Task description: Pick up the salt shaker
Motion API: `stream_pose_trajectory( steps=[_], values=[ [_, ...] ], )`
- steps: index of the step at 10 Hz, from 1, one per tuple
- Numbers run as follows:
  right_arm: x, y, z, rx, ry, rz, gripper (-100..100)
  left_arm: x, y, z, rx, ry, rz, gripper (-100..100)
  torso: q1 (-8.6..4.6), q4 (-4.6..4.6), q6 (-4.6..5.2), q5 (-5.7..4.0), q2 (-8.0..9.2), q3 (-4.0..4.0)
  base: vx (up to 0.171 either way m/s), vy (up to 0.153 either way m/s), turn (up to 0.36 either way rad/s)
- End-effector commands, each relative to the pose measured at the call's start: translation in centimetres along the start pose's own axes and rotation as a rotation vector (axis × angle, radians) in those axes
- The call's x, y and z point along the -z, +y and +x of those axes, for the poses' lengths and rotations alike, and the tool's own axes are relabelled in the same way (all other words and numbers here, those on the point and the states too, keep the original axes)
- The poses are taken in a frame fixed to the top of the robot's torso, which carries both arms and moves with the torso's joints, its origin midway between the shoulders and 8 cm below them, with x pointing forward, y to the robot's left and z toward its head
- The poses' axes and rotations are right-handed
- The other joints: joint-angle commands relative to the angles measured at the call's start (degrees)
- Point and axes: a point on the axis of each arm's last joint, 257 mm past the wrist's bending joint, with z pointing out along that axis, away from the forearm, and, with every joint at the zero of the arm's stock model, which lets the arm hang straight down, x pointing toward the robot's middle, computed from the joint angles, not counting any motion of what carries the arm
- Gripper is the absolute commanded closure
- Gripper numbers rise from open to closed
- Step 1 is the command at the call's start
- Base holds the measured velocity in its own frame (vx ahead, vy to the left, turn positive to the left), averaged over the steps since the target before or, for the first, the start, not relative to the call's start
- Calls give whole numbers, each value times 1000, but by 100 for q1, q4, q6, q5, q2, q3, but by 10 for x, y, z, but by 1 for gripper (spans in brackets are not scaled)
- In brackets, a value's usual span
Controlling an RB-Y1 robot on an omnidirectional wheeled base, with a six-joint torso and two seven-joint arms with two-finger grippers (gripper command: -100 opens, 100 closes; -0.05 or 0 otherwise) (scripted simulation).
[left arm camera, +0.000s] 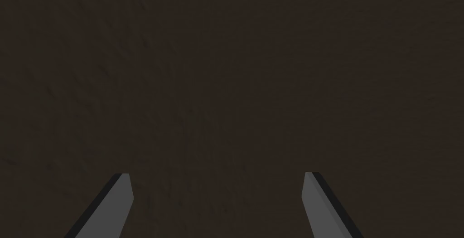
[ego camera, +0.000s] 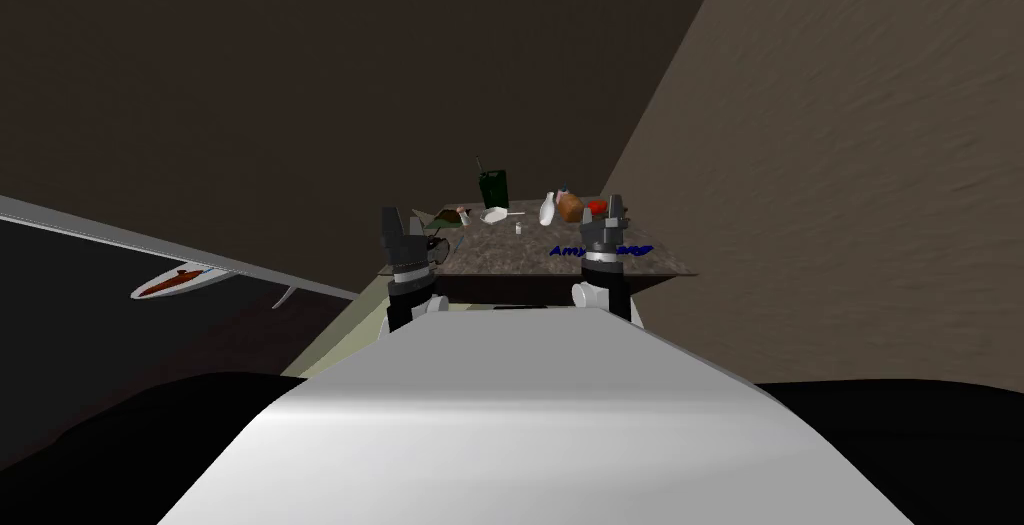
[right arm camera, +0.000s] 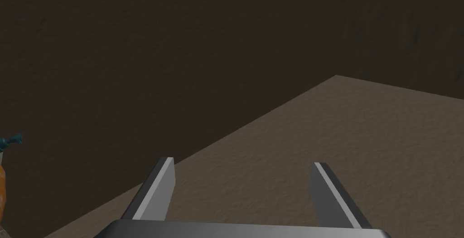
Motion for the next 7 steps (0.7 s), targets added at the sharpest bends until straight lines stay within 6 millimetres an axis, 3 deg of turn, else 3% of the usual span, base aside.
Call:
stream_pose_trajectory(
  steps=[1, 7],
  values=[
    [1, -7, 4, 18, 34, 21, -100, 0, 0, 0, 0, 0, 0, 0, 0, 0, 0, 0, 0, 0, -8, 8, 45],
    [13, -50, 15, 118, 177, 140, -100, 0, 0, 0, 0, 0, 0, 0, 8, 2, 0, 2, 9, 5, -22, 24, 85]
  ],
)
